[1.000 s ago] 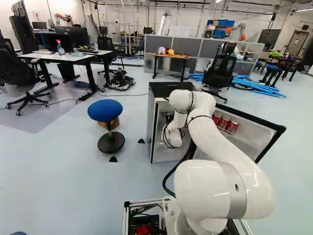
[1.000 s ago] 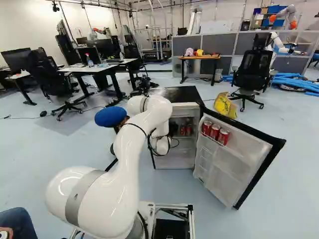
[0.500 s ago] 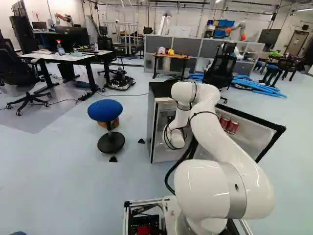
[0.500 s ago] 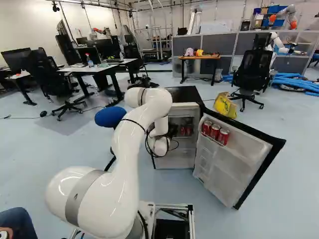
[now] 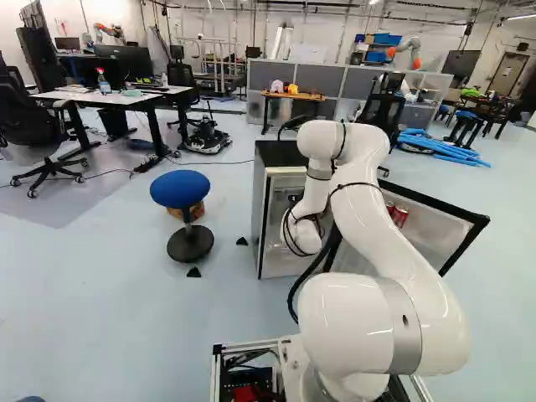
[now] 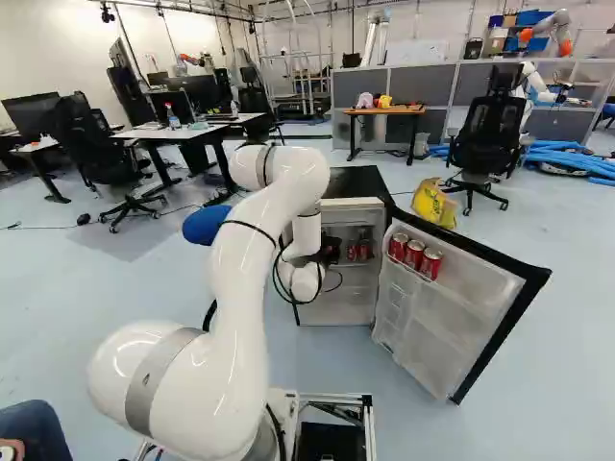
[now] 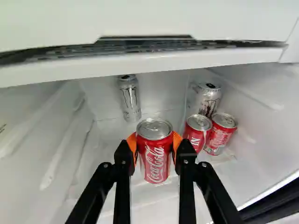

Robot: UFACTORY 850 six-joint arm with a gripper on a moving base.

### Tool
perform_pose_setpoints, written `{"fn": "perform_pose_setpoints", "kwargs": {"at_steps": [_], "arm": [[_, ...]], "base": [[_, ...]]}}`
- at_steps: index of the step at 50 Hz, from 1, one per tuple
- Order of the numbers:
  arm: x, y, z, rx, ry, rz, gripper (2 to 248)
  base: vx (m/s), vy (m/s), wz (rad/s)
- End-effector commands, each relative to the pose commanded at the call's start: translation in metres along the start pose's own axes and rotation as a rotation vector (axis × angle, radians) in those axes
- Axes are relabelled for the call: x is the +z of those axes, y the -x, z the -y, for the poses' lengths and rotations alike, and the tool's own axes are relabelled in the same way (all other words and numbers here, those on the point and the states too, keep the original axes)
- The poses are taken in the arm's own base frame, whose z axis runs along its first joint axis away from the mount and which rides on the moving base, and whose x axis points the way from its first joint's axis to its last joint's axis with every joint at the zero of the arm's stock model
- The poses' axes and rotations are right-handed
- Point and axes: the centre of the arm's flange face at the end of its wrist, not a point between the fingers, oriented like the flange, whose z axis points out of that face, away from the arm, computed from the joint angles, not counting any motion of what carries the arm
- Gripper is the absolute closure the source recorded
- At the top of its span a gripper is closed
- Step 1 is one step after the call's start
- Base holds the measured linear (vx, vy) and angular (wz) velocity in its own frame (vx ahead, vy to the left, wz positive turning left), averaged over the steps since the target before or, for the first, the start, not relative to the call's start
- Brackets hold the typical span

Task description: Grab a drink from the fridge

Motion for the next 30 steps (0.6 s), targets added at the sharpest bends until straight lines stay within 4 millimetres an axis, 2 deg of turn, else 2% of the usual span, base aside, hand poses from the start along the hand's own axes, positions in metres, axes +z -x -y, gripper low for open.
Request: {"fn": "perform_pose_setpoints", "kwargs": {"at_steps": [30], "arm": [[-0.075,-0.036,0.005,-0.003,-0.010,0.053,154]], "base": [[0.000,0.000,0.000]]}}
